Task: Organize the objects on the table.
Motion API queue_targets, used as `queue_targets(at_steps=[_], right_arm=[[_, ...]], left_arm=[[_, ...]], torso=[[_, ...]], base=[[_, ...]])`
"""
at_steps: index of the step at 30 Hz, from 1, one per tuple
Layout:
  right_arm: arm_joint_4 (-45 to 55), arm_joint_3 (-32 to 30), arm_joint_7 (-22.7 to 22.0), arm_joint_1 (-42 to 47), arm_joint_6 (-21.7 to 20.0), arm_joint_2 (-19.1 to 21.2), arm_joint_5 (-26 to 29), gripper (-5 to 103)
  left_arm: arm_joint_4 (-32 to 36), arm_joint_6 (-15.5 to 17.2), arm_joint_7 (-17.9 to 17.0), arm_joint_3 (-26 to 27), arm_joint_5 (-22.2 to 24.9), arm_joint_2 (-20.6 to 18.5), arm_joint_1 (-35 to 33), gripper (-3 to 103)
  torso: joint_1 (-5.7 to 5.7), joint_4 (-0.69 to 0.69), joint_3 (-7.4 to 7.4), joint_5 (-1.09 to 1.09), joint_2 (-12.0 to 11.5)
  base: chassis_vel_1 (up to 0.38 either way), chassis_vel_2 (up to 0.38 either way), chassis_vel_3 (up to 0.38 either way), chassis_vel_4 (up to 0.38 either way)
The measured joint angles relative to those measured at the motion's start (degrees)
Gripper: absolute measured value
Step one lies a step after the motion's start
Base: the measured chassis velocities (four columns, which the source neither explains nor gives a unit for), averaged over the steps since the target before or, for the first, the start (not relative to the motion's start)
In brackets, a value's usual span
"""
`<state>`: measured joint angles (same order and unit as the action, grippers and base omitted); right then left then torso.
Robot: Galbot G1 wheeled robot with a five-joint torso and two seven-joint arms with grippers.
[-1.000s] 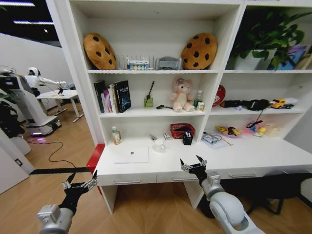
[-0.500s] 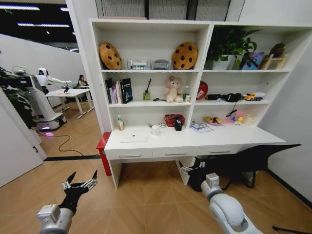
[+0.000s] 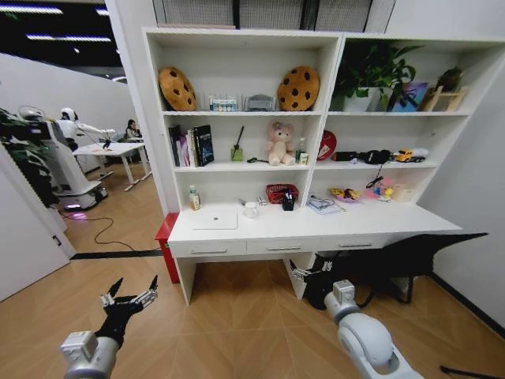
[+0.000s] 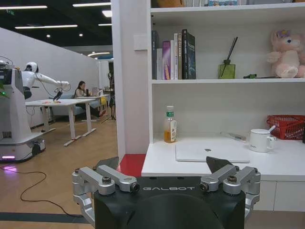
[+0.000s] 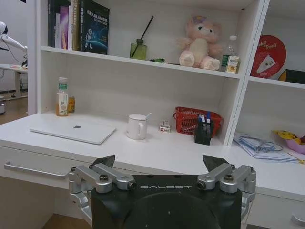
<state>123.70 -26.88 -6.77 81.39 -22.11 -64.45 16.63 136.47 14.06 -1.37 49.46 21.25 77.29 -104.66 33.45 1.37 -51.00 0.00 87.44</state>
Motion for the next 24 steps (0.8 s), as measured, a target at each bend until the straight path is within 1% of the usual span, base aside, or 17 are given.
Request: queue_targets(at_steps=[4,5,9,20,23,24], right_arm=[[0.0,0.0,-0.1,0.0,0.2,-0.5,0.0,100],[-0.1,0.0,-0.3,0.0,0.5,-0.7,0.1,100],[-0.1,-0.4,-0.5,0.4,1.0,-1.1,0.1,100],[0.5,-0.7,-1.3,0.5,1.6,-1.2,0.3,100],[0.7,-0.9,-2.1,0.5,3.3,-1.9,0.2,100],[0.7,-0.9,-2.1,0.5,3.3,-1.9,0.2,100]], left_arm=[[0.0,0.0,0.0,0.0,0.0,0.0,0.0,100],[0.0,0.0,0.0,0.0,0.0,0.0,0.0,100],[0.0,0.0,0.0,0.0,0.0,0.0,0.0,100],[0.0,0.0,0.0,0.0,0.0,0.0,0.0,100],[0.0,0.0,0.0,0.0,0.0,0.0,0.0,100],[0.0,0.0,0.0,0.0,0.0,0.0,0.0,100]], torso=[[0.0,-0.01,0.0,0.0,0.0],[0.0,-0.03,0.0,0.0,0.0],[0.01,0.01,0.0,0.0,0.0],[0.01,0.0,0.0,0.0,0.0],[0.01,0.0,0.0,0.0,0.0],[0.01,0.0,0.0,0.0,0.0]], base=[[0.06,0.015,0.017,0.068],[0.033,0.023,0.029,0.07],[0.0,0.0,0.0,0.0],[0.0,0.0,0.0,0.0],[0.0,0.0,0.0,0.0],[0.0,0.0,0.0,0.0]])
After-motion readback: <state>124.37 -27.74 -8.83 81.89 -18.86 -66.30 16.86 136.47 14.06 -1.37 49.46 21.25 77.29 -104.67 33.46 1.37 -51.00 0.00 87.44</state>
